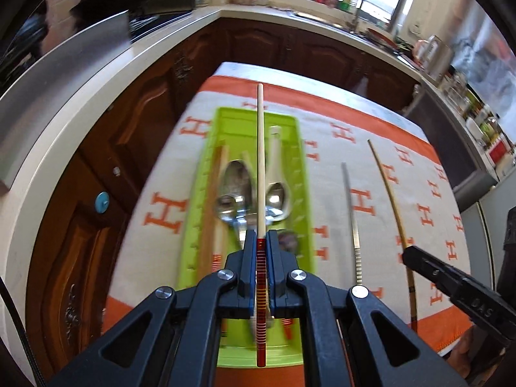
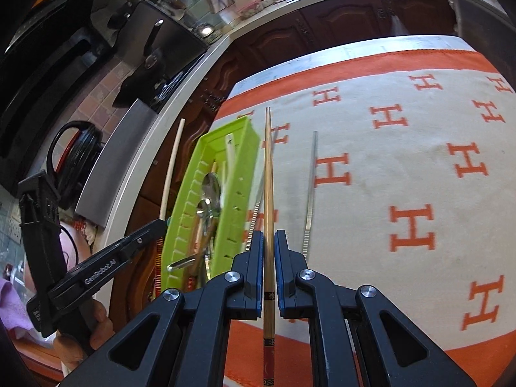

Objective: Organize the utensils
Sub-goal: 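Carry both chopsticks into the green tray and open both tools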

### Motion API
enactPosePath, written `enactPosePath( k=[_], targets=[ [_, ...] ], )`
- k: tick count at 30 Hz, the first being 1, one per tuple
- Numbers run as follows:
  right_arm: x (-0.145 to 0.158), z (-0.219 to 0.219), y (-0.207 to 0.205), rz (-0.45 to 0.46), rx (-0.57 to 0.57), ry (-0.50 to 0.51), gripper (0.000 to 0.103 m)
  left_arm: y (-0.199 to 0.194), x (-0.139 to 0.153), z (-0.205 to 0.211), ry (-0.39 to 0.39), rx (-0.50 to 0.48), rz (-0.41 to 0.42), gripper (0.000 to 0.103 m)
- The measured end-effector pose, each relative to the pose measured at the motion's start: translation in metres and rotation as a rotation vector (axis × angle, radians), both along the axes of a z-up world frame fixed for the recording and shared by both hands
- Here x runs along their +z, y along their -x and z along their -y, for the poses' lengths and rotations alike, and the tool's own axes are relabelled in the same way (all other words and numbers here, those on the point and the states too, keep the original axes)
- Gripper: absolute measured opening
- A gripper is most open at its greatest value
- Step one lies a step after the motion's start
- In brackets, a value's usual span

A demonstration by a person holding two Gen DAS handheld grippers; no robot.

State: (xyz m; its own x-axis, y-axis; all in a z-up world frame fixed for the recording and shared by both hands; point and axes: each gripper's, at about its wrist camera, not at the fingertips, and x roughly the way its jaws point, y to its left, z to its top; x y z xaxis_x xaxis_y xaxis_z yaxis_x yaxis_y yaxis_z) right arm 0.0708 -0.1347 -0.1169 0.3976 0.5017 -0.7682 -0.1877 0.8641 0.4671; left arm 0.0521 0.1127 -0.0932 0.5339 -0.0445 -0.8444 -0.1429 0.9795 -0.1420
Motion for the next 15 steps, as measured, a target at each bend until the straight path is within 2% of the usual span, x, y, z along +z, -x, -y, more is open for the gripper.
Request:
enactPosePath(
  k=[9, 15],
  targets=[
    [0.014, -0.062, -0.016, -0.024, 0.061, -0.008, 0.006, 0.000, -0.024, -0.026, 0.018, -0.020, -0.053, 0.004],
    [0.010, -0.099, -0.034, -0.049, 0.069, 0.006, 0.006, 0.000, -0.036, -0.030, 0.087, -0.042, -0.064, 0.006]
  ],
)
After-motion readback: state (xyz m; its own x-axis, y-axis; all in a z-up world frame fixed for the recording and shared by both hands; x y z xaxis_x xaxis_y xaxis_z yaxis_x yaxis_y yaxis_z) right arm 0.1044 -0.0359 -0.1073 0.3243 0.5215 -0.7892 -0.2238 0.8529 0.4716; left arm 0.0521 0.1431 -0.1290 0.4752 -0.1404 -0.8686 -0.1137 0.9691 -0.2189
